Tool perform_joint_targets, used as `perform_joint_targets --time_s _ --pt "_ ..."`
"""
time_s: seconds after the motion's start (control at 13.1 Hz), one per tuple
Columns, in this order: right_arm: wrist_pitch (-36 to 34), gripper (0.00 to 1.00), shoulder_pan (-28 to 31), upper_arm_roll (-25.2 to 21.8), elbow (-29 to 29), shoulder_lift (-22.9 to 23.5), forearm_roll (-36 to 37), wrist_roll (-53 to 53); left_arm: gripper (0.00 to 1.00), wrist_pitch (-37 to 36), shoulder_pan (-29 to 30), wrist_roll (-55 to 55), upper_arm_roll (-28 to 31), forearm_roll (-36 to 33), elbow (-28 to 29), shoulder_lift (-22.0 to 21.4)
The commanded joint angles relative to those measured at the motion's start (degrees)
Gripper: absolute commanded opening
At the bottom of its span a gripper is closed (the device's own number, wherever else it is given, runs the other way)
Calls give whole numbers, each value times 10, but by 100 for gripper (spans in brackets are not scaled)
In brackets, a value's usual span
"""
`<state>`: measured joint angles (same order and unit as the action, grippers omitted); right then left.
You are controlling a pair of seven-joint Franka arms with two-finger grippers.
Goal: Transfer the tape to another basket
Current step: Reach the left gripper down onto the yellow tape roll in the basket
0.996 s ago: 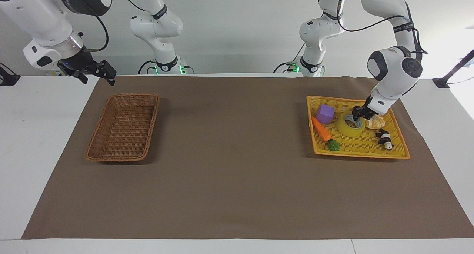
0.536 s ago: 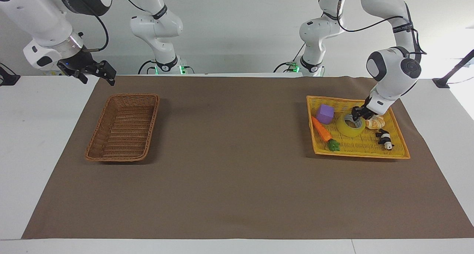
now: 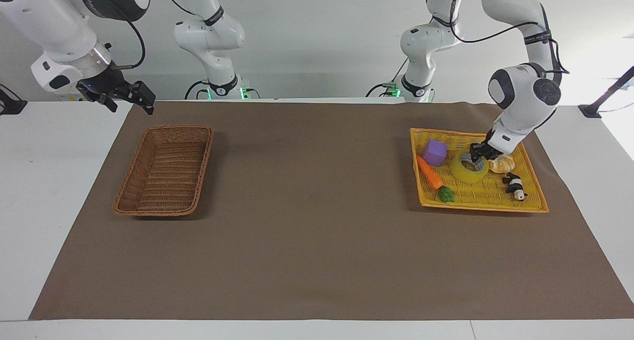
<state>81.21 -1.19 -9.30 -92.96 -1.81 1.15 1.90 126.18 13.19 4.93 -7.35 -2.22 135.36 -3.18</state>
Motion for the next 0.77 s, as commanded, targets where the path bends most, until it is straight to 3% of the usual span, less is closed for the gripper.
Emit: perform_joint_targets --time_s 0.0,0.69 --pt "6 99 2 2 -17 -15 -2 10 45 27 -4 8 5 4 23 -6" --pt "6 99 3 2 -17 -15 -2 10 46 54 -8 4 4 4 32 20"
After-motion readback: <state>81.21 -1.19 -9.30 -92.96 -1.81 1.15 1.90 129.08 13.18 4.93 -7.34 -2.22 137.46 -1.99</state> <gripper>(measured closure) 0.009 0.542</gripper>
